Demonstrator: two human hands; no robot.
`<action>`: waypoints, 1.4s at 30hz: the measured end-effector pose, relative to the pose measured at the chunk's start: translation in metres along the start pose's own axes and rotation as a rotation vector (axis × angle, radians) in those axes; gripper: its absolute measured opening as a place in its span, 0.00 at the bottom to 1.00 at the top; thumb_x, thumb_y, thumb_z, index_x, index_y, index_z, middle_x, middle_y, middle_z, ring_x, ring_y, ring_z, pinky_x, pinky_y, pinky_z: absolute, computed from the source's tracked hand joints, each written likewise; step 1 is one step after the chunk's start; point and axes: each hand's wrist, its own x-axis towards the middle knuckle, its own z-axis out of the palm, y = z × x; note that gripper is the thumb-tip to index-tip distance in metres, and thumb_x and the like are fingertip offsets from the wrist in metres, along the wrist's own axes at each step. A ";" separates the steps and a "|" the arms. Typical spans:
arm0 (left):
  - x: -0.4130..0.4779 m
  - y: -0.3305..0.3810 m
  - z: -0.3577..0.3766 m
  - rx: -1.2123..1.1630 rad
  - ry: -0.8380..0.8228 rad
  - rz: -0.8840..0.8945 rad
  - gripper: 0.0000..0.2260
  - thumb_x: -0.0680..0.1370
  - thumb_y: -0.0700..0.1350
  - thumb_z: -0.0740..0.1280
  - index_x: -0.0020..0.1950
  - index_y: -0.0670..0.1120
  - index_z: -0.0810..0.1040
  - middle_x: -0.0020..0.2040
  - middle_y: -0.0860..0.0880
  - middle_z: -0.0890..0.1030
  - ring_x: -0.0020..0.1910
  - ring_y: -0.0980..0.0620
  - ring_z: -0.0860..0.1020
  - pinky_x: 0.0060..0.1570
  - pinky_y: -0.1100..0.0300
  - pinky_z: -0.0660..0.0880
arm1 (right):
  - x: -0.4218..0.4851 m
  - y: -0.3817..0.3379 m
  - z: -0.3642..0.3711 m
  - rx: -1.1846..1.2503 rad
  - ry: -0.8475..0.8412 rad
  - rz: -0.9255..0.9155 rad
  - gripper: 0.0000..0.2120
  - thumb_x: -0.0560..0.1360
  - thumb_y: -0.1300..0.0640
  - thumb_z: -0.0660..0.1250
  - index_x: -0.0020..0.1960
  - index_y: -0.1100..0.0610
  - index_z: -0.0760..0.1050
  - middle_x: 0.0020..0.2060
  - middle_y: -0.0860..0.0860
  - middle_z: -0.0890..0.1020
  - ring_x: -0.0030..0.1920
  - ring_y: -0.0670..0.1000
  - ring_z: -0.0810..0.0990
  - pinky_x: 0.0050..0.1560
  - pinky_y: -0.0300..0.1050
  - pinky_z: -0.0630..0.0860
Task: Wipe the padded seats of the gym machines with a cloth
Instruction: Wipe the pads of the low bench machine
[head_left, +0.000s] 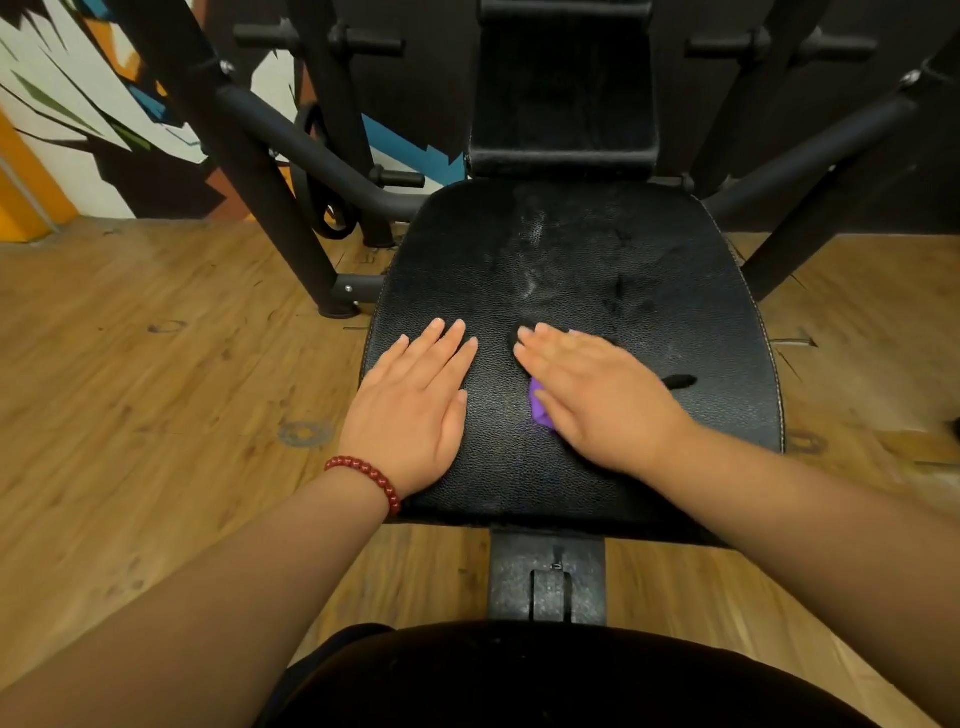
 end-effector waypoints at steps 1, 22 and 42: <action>0.000 0.000 0.000 0.013 -0.006 0.000 0.23 0.79 0.48 0.52 0.71 0.43 0.72 0.72 0.44 0.71 0.72 0.46 0.67 0.72 0.54 0.53 | -0.006 -0.007 0.003 0.012 0.000 -0.037 0.24 0.76 0.53 0.55 0.67 0.61 0.74 0.66 0.57 0.76 0.66 0.56 0.75 0.67 0.54 0.67; 0.003 0.004 -0.005 0.029 -0.075 -0.021 0.23 0.78 0.48 0.52 0.70 0.43 0.73 0.71 0.45 0.72 0.71 0.46 0.69 0.71 0.53 0.55 | 0.006 -0.001 -0.005 0.084 -0.073 0.135 0.24 0.77 0.53 0.53 0.69 0.60 0.72 0.67 0.55 0.75 0.68 0.55 0.74 0.68 0.50 0.64; 0.056 -0.017 -0.005 0.063 -0.179 0.026 0.34 0.76 0.60 0.38 0.79 0.47 0.54 0.79 0.48 0.53 0.78 0.50 0.50 0.74 0.55 0.42 | 0.010 0.008 -0.002 0.137 -0.099 -0.125 0.23 0.78 0.52 0.55 0.69 0.58 0.73 0.68 0.53 0.75 0.69 0.53 0.72 0.69 0.51 0.64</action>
